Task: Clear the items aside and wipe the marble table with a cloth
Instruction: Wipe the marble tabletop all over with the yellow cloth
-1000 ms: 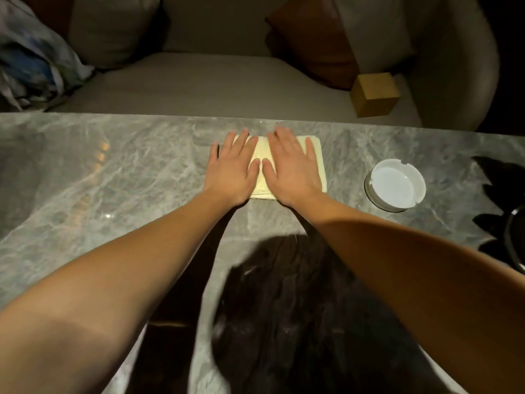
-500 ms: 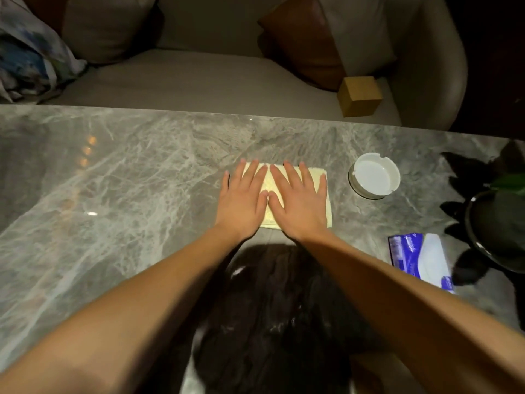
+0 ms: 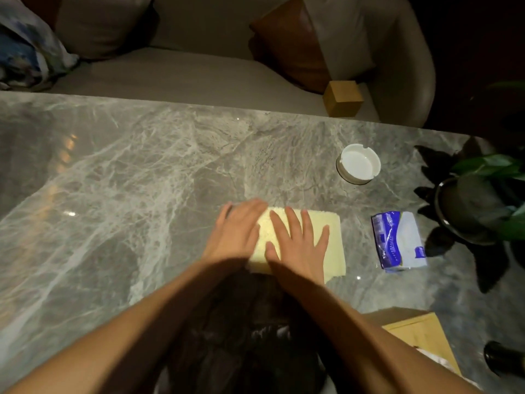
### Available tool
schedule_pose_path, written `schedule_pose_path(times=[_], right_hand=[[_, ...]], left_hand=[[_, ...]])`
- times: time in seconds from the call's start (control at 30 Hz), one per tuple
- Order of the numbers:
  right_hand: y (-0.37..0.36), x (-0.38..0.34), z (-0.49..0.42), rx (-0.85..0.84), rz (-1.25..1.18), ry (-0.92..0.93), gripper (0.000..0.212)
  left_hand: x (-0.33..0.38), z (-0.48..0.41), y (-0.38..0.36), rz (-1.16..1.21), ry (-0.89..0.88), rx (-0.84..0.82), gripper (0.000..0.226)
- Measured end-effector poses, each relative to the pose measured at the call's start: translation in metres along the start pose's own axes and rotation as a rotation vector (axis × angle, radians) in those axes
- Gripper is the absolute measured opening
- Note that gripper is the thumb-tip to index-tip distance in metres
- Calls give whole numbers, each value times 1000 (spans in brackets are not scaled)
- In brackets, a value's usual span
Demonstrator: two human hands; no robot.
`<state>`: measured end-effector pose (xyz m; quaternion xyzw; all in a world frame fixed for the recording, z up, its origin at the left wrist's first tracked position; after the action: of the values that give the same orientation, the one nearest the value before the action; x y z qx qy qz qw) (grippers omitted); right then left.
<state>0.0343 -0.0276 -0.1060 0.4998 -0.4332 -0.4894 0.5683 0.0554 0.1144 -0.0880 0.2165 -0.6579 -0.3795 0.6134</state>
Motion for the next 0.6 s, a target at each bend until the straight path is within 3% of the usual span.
schedule_pose_path(times=[0.13, 0.27, 0.6], right_hand=[[-8, 5, -12, 44, 67, 55, 60], [3, 10, -48, 7, 57, 107, 62], [24, 32, -216, 52, 14, -37, 57]], left_hand=[[-49, -18, 39, -144, 86, 113, 53], [-87, -44, 64, -260, 146, 77, 52], [-103, -57, 57, -341, 97, 111, 55]])
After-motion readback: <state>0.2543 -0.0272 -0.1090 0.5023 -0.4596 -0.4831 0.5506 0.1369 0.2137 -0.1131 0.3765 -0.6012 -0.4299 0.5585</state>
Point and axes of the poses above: each hand's wrist, its own z-axis away from the middle knuckle, its own y-axis out of the back of the hand, x = y × z, the point moved 3 cm from there along -z, towards the middle knuckle, and after that the axes turned 8 degrees about z, right-handed, at the moved point
